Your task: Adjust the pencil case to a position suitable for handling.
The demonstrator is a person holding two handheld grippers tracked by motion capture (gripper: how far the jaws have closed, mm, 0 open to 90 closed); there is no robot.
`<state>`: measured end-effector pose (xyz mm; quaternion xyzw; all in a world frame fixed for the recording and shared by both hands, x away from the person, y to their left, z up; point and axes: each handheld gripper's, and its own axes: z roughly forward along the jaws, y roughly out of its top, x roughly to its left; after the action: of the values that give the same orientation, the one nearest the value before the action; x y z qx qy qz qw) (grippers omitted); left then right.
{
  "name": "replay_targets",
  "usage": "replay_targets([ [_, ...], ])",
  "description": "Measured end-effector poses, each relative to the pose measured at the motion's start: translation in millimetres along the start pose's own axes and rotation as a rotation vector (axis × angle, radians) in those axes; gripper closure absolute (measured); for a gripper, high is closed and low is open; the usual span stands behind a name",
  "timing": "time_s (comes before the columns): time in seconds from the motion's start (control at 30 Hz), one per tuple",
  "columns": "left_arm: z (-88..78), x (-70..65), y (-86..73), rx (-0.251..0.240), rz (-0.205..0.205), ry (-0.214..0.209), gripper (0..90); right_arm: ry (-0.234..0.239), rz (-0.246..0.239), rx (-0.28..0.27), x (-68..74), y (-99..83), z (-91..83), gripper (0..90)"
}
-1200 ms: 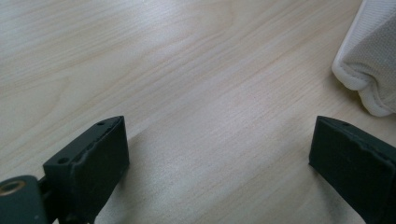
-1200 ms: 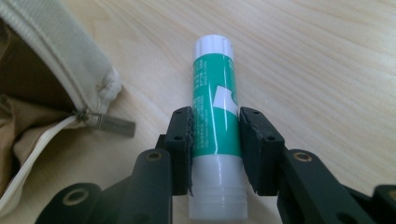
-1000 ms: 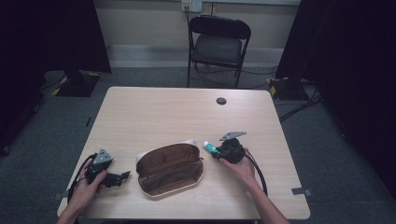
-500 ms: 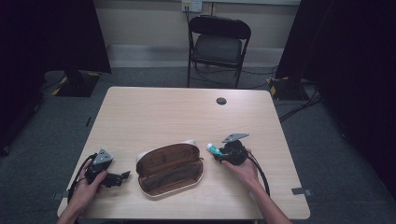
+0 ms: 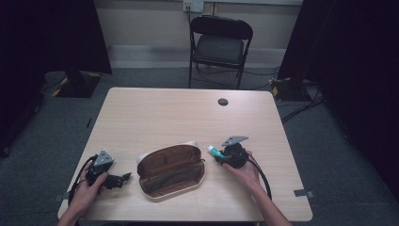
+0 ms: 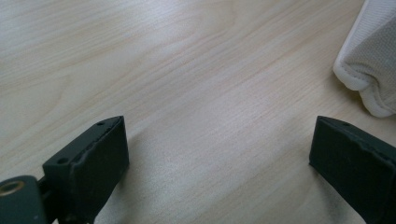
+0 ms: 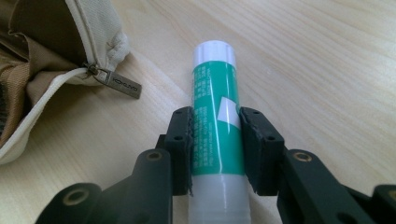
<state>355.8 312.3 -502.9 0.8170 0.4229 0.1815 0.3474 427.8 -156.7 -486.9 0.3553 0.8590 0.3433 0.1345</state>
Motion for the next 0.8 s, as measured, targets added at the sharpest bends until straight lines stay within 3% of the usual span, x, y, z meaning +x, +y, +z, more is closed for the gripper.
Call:
replay_targets([
  [0.2, 0.1, -0.1, 0.0, -0.001, -0.001, 0.000, 4.3, 0.019, 0.025, -0.015, -3.8, -1.3, -4.5, 66.1],
  [0.8, 0.1, -0.1, 0.0, -0.001, -0.001, 0.000, 4.3, 0.044, 0.022, -0.066, 0.0, 1.3, -33.2, 66.1],
])
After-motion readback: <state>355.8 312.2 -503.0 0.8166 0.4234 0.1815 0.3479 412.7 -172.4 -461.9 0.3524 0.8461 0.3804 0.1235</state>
